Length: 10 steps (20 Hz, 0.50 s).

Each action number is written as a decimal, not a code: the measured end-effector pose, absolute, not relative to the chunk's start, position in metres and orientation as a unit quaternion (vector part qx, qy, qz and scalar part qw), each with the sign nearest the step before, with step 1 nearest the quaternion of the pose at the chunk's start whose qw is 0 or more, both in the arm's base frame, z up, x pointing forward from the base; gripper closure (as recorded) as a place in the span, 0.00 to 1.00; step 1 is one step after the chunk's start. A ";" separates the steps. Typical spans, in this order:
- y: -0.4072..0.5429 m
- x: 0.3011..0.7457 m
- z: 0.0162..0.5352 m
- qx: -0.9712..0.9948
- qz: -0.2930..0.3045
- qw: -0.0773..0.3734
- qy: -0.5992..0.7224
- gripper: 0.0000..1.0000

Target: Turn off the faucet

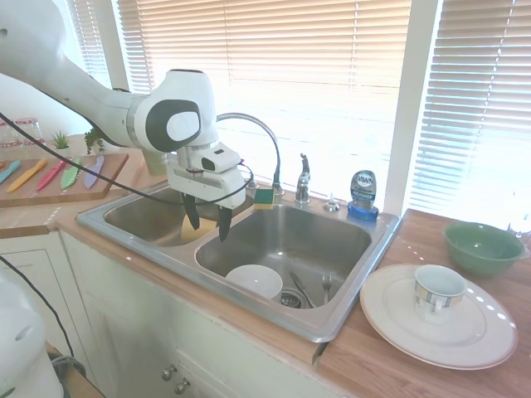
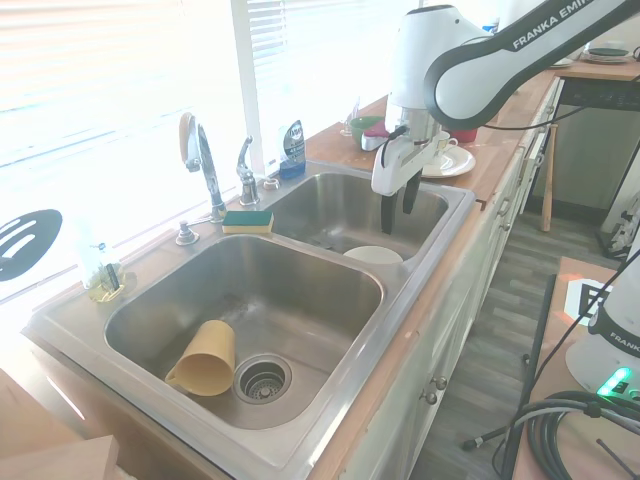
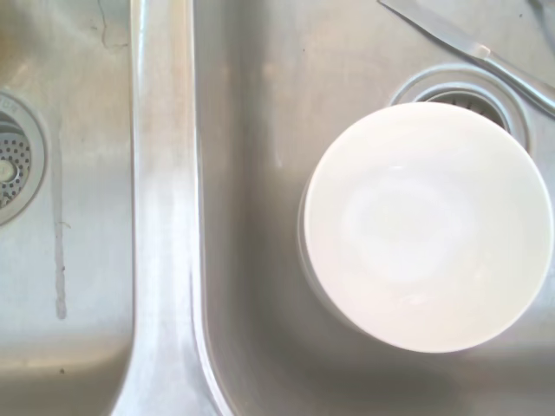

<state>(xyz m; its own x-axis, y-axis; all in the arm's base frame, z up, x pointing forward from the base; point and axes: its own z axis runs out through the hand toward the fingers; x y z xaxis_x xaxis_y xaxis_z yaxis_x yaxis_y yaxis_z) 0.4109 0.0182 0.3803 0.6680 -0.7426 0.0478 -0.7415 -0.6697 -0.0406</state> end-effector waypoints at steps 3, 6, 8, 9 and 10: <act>0.018 0.412 0.376 -0.913 -0.025 0.007 0.406 1.00; 0.018 0.416 0.376 -0.913 -0.025 0.007 0.406 1.00; 0.017 0.420 0.377 -0.913 -0.026 0.007 0.408 1.00; 0.016 0.422 0.377 -0.912 -0.025 0.007 0.409 1.00; 0.015 0.424 0.378 -0.912 -0.026 0.008 0.410 1.00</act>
